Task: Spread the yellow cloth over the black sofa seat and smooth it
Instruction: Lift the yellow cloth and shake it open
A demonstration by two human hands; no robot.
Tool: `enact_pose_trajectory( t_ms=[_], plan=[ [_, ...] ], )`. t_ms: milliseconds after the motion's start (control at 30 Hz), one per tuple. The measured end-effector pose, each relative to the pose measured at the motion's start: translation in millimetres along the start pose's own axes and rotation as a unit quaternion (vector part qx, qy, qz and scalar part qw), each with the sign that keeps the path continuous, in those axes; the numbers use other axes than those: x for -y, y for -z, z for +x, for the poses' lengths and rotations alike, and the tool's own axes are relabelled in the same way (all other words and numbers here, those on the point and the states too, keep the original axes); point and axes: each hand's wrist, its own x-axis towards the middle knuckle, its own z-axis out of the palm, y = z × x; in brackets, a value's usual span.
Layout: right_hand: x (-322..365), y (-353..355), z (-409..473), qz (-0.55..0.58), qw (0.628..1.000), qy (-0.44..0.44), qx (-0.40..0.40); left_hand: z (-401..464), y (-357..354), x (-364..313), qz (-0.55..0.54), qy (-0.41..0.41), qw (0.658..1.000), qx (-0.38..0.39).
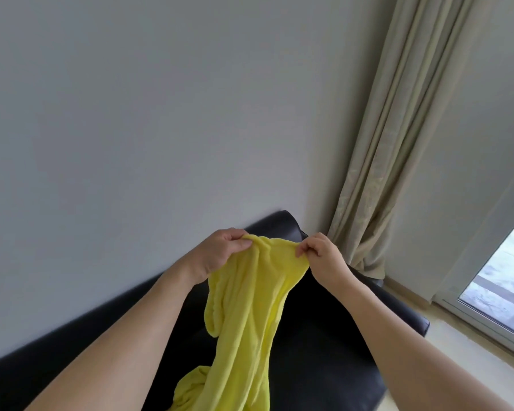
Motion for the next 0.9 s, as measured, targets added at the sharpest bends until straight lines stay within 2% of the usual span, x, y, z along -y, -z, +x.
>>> enact_pose_trajectory(
  t_ms=[133, 233, 400, 533, 767, 900],
  plan=[
    [4, -9, 3, 0.028, 0.998, -0.04, 0.049, -6, 10, -1, -0.074, -0.009, 0.997, 0.03],
    [11, -10, 0, 0.105, 0.986, -0.076, 0.105, -6, 10, -1, -0.117, -0.02, 0.993, 0.026],
    [28, -13, -3, 0.176, 0.956, -0.116, 0.203, -8, 5, -3, -0.127, -0.03, 0.991, 0.036],
    [35, -16, -6, 0.2, 0.945, -0.145, 0.214, -8, 5, -4, -0.108, -0.03, 0.993, 0.032],
    [31, -18, -9, 0.194, 0.927, -0.137, 0.29, -9, 7, -2, -0.113, -0.028, 0.993, 0.029],
    [27, -19, -7, 0.29, 0.915, -0.128, 0.248, -9, 10, 1, -0.094, -0.018, 0.995, 0.026]
  ],
)
